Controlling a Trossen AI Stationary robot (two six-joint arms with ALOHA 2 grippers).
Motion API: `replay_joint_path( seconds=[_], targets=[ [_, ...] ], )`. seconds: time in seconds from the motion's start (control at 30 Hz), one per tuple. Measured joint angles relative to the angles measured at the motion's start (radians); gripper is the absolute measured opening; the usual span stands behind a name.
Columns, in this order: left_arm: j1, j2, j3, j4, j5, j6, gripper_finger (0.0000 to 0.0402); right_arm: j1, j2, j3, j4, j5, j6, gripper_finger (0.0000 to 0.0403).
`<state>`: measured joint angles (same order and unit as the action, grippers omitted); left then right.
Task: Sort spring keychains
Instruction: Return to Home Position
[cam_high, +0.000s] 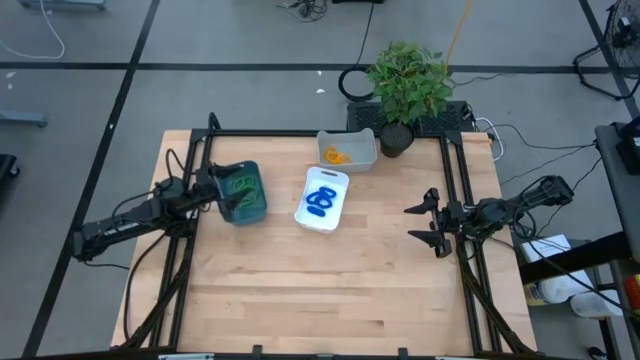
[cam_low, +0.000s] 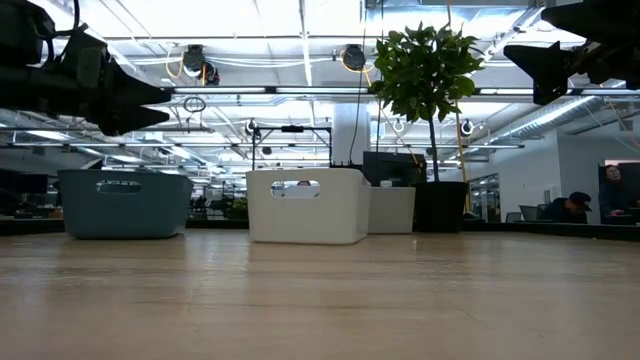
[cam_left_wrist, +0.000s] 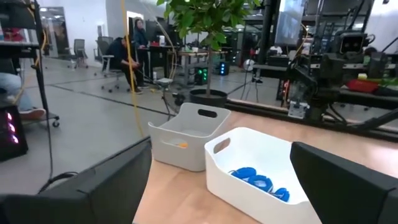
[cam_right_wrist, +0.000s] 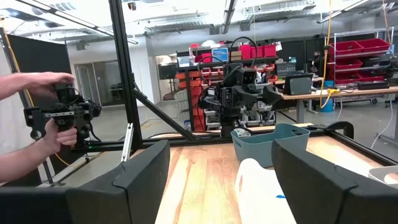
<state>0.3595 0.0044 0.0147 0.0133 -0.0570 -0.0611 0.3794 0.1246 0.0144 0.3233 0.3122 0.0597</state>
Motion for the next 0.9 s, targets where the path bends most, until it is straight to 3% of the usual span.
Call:
replay_joint_path(
  seconds=[0.9],
  targets=[
    [0.000, 0.004, 0.000, -0.001, 0.012, 0.030, 0.0392, 0.000, 0.000, 0.000, 0.000, 0.000, 0.000, 0.0267]
  ],
)
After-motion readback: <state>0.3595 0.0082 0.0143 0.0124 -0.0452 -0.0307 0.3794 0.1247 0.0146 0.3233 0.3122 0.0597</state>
